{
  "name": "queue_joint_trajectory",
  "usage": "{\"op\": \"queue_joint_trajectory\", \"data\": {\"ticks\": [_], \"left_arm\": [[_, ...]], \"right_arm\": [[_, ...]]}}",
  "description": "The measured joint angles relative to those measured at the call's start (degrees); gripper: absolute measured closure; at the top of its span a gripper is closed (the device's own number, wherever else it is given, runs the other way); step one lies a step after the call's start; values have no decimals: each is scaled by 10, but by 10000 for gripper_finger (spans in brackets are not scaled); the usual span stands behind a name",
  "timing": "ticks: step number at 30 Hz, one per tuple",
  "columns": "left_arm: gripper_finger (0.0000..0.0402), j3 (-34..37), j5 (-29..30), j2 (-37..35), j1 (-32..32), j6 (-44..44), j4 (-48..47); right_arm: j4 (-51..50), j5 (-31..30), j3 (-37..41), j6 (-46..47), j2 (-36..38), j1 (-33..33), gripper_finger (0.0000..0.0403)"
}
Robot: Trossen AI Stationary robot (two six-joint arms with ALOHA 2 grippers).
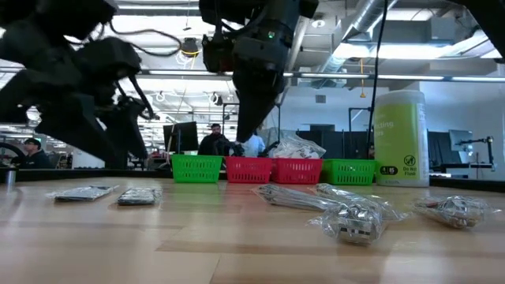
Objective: Pick & Place Travel size toiletries
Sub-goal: Put the black comb into the left red bin
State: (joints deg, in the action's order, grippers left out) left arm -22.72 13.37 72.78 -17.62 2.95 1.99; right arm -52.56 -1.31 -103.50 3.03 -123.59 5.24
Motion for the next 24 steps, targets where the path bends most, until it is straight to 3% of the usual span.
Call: {"op": "queue_joint_trajectory", "data": {"ticks": [7,24], "left_arm": [[143,0,-61,42,35,-71,31],[143,-2,-102,162,63,-68,157]], "right_arm": [[17,0,0,6,0,12,301],[20,0,0,10,0,10,301]]}}
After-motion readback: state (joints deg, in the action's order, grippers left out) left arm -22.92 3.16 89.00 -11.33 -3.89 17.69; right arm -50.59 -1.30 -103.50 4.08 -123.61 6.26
